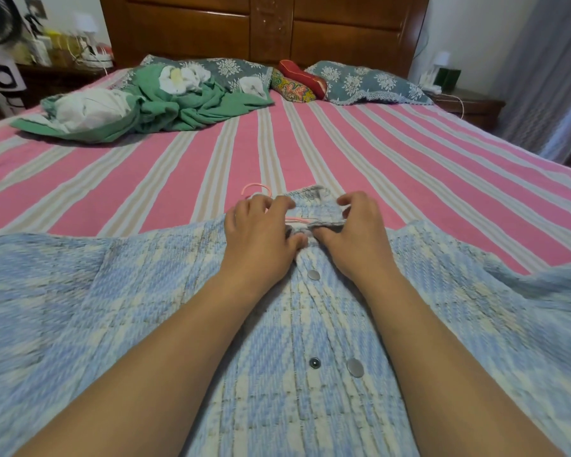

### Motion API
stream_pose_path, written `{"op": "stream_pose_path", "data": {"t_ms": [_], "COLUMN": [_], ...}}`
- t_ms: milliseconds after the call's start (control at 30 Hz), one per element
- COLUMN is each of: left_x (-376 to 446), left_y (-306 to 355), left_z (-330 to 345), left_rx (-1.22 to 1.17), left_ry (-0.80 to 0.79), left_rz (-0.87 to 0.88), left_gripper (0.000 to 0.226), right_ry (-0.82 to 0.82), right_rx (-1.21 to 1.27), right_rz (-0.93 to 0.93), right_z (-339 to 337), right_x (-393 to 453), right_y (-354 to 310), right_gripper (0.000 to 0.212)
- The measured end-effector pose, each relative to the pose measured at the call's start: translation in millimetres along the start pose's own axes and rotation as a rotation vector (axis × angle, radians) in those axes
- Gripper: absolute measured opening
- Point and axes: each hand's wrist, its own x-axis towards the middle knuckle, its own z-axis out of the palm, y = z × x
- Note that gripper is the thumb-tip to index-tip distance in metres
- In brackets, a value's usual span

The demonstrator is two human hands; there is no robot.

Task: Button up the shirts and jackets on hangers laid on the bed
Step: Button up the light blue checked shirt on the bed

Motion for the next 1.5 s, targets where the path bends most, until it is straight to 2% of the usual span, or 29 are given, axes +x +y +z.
{"op": "stream_pose_path", "data": {"t_ms": [100,167,233,333,400,467,500,533,567,600,700,733,767,833,933,1000,1133,1300,1500], "left_x": [-5,-9,-8,3,-2,-30,-47,-64,-77,-85,-90,-91,-92,-90,-82,-81,-94,-94,-94], "left_y": [-2,-2,2,18,29,33,33,34,36,38,52,58,61,61,60,59,61,60,64], "left_z": [11,14,11,-19,-44,-61,-61,-57,-50,-41,-22,-20,-18,-16,-21,-27,-34,-37,-42], "left_rx": [0.028,0.078,0.106,-0.014,-0.197,-0.204,-0.193,-0.193,-0.189,-0.158,0.074,0.148,0.199,0.217,0.151,0.004,-0.489,-0.593,-0.734], "left_ry": [0.09,0.096,0.015,-0.269,-0.248,-0.135,-0.132,-0.187,-0.236,-0.262,-0.22,-0.195,-0.176,-0.176,-0.187,-0.138,0.031,-0.063,-0.049], "left_rz": [0.032,-0.001,-0.074,-0.238,-0.257,-0.296,-0.337,-0.385,-0.43,-0.464,-0.474,-0.45,-0.421,-0.409,-0.442,-0.474,-0.479,-0.525,-0.635], "left_gripper": [0.025,0.022,0.026,0.035,0.039,0.024,0.015,0.006,0.004,0.013,0.058,0.066,0.068,0.057,0.03,0.021,0.033,0.029,0.021], "right_ry": [0.151,0.118,-0.004,-0.243,-0.39,-0.466,-0.444,-0.381,-0.302,-0.241,-0.202,-0.214,-0.227,-0.254,-0.239,-0.202,-0.207,-0.147,-0.012], "right_rx": [-0.071,-0.052,-0.121,-0.033,-0.013,-0.103,-0.121,-0.092,-0.041,0.021,0.318,0.439,0.533,0.588,0.552,0.562,0.616,0.485,0.37], "right_rz": [0.123,0.217,0.215,0.16,0.091,0.032,0.016,0.012,0.027,0.065,0.222,0.267,0.307,0.331,0.298,0.292,0.286,0.23,0.192], "right_z": [8,11,7,-18,-31,-35,-34,-33,-33,-34,-44,-48,-50,-48,-43,-45,-48,-36,-37], "right_x": [-2,-7,-15,-24,-43,-72,-85,-96,-101,-100,-91,-89,-89,-90,-92,-93,-98,-107,-114], "right_y": [8,8,-1,-22,-30,-28,-23,-19,-17,-14,-4,-2,-1,-1,-8,-13,-23,-24,-30], "right_gripper": [0.051,0.03,0.013,0.023,0.034,0.045,0.042,0.031,0.016,0.004,0.014,0.017,0.018,0.022,0.019,0.017,0.016,0.017,0.018]}}
